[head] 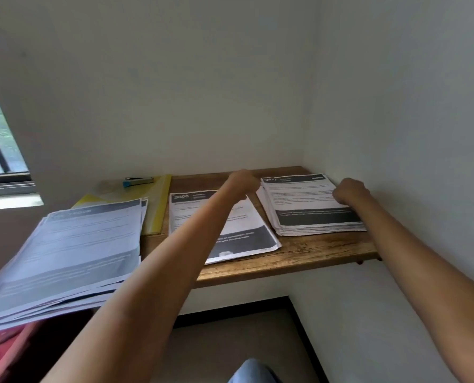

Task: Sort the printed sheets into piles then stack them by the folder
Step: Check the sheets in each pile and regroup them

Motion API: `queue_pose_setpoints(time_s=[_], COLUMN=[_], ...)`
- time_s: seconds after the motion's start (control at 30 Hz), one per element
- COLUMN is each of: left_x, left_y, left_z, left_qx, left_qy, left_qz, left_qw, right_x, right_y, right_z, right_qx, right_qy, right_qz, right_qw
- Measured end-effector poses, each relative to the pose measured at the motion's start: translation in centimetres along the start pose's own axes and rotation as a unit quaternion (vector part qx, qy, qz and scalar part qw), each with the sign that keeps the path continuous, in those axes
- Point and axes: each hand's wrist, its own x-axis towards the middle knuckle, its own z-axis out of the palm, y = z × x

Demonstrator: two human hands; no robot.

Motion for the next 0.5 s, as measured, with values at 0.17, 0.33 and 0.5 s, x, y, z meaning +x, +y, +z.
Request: queue_pose_setpoints(time_s=[0.17, 0.33, 0.5], left_x=[-0.2, 0.6, 2.0], left_y=[3.4, 5.0, 5.2], left_z=[3.0, 5.5, 7.2], left_qx=[0.081, 0.153, 0.147], left_qy=[-0.037, -0.076, -0.096], left_qz=[0.015, 0.032, 0.02], left_qw=[0.996, 0.985, 0.984], right_x=[0.1, 0.7, 1.1], right_y=[2.3, 3.3, 3.4], right_z=[0.4, 1.1, 1.9], right_qx=[0.011, 0.015, 0.029], right_qy=[-0.033, -0.044, -0.039], right_qz=[-0.01, -0.024, -0.04], right_qw=[0.999, 0.999, 0.998])
